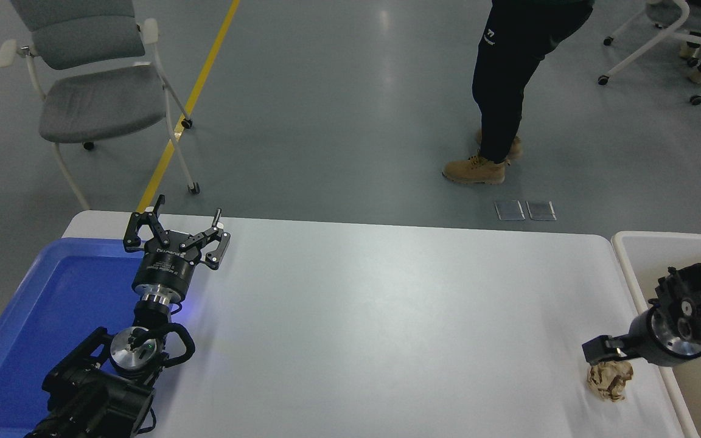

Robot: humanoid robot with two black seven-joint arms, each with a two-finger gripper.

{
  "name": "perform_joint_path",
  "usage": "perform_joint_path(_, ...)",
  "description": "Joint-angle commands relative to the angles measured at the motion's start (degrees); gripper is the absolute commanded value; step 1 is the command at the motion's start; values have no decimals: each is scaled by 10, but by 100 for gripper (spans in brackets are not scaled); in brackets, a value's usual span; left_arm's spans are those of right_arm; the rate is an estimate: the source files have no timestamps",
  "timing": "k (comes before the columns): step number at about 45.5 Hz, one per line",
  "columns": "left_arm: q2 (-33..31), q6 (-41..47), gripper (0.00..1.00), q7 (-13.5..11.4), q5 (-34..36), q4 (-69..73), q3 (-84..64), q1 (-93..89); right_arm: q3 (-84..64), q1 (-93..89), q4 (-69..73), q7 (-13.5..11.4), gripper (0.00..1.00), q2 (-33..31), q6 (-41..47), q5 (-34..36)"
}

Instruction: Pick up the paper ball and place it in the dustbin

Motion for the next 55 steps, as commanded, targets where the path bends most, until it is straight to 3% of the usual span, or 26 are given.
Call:
perform_joint_path(1,0,0,99,0,0,0,0,0,22,-50,-42,14,100,-1,-2,-4)
perform_joint_path(28,0,0,99,0,0,0,0,0,58,-86,-58,14,100,-1,-16,1)
perform_joint_path(32,0,0,99,0,0,0,0,0,59,-91,-58,16,93,-1,-20,1)
perform_joint_path(39,0,0,99,0,0,0,0,0,62,-95,-57,34,67,-1,-29,1)
perform_joint_path(46,0,0,99,0,0,0,0,0,63,-96,-57,36,53,-1,-30,0)
perform_joint_path(48,0,0,99,0,0,0,0,0,63,-96,-57,36,41,-1,-30,1)
perform_joint_path(51,0,0,99,0,0,0,0,0,62,-97,-57,36,14,-1,-30,0)
perform_joint_path(55,0,0,99,0,0,0,0,0,65,-96,-57,37,8,-2,-30,1)
